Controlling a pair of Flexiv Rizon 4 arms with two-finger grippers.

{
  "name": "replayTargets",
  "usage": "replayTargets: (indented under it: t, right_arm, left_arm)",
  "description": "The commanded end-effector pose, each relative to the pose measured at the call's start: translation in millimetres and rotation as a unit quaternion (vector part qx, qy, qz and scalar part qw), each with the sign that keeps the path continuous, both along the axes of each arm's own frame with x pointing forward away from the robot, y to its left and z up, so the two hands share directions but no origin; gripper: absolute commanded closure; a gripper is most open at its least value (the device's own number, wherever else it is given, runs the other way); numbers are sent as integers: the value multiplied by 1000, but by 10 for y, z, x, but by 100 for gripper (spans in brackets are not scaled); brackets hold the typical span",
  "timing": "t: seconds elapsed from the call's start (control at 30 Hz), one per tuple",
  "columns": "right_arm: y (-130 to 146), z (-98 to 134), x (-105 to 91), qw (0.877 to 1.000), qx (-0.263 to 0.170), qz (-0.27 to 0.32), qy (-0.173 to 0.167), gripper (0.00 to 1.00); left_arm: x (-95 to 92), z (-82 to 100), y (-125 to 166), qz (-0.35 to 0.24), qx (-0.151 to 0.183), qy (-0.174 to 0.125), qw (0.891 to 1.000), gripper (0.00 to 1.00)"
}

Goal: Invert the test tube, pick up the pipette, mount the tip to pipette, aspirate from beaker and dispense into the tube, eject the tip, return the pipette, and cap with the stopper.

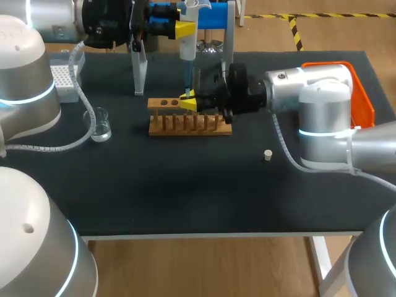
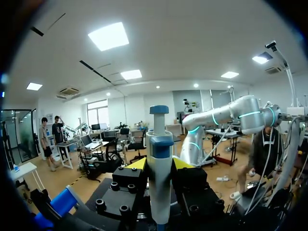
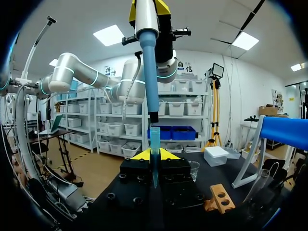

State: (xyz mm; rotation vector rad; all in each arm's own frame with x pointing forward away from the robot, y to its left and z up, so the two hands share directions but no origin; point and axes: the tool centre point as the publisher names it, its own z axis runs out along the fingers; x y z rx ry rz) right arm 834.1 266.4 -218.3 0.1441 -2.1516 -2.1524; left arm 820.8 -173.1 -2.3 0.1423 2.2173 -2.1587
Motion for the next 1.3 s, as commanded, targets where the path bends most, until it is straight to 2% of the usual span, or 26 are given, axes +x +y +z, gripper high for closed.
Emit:
replayTargets:
  t: [0.03, 1.3]
  right_arm:
    - [5, 4, 11, 1000, -1, 1, 0, 100]
    - [4, 55, 39, 1000, 5, -2, -4, 100]
  left_arm:
    - [10, -2, 2, -2, -1, -1, 1000, 100]
    - [10, -2, 2, -2, -1, -1, 1000, 100]
